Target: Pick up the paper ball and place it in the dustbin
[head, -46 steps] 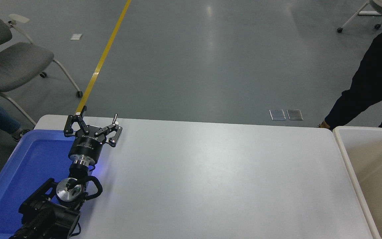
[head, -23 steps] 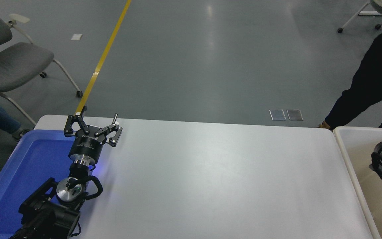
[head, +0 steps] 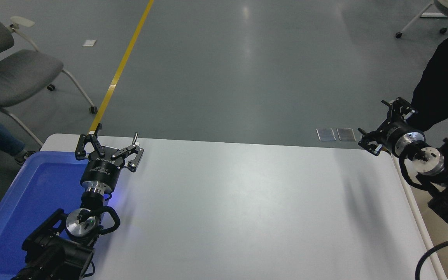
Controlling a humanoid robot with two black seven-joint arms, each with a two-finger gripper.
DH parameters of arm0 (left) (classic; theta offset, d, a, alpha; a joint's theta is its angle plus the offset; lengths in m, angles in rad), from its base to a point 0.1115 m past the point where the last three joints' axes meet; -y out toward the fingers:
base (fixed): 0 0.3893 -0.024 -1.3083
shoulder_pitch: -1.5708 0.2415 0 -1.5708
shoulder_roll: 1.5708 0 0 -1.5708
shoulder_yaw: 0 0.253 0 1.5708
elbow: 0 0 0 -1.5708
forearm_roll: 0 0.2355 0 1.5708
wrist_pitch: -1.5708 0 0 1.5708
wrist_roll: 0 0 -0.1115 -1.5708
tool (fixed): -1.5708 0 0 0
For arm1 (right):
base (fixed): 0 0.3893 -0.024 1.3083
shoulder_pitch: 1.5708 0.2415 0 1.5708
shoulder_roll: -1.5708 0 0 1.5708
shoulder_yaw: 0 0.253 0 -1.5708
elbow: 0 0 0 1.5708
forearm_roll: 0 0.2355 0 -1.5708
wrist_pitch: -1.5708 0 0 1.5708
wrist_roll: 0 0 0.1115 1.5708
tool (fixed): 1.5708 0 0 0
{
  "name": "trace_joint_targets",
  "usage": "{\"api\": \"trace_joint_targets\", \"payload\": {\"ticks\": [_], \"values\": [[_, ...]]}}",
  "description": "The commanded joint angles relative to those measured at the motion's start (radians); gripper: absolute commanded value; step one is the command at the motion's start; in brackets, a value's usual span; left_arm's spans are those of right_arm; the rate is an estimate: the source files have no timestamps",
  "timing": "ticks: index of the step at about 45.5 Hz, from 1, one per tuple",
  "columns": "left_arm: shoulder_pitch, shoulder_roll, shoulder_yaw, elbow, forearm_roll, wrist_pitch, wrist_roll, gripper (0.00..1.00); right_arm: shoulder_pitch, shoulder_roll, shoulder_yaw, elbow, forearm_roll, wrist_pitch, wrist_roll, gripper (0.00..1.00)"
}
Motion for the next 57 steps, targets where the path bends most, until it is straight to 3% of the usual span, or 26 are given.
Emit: {"api": "trace_joint_targets", "payload": {"ticks": [1, 13, 57], "values": [[0.0, 0.0, 0.0, 0.0, 0.0, 0.0, 0.0, 0.99, -0.049, 0.118, 0.098, 0.016, 0.02, 0.113, 0.0, 1.0], [0.0, 0.0, 0.0, 0.0, 0.0, 0.0, 0.0, 0.99, -0.121, 0.194, 0.142, 0.006, 0.021, 0.188, 0.002, 1.0], [0.0, 0.0, 0.0, 0.0, 0.0, 0.0, 0.0, 0.99, -0.187, 0.197, 0.17, -0.04, 0.02, 0.24, 0.023, 1.0]]}}
